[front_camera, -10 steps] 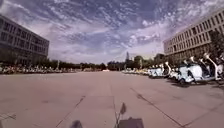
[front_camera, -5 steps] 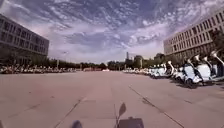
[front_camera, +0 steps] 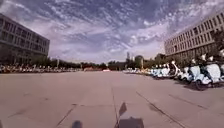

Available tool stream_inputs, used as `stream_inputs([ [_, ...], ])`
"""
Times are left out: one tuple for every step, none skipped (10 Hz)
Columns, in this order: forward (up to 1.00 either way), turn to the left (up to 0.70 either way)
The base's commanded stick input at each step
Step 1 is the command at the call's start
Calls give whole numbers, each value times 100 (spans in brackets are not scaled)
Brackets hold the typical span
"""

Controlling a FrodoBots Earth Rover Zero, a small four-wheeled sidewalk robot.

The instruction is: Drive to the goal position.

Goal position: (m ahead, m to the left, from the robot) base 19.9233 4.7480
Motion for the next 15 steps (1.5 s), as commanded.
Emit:
stream_inputs([
  [70, -1],
  [70, 0],
  [70, 0],
  [70, 0],
  [70, 0],
  [70, 0],
  [70, 0],
  [70, 0],
  [70, 0],
  [70, 0],
  [70, 0],
  [70, 0],
  [70, 0],
  [70, 0],
  [70, 0],
])
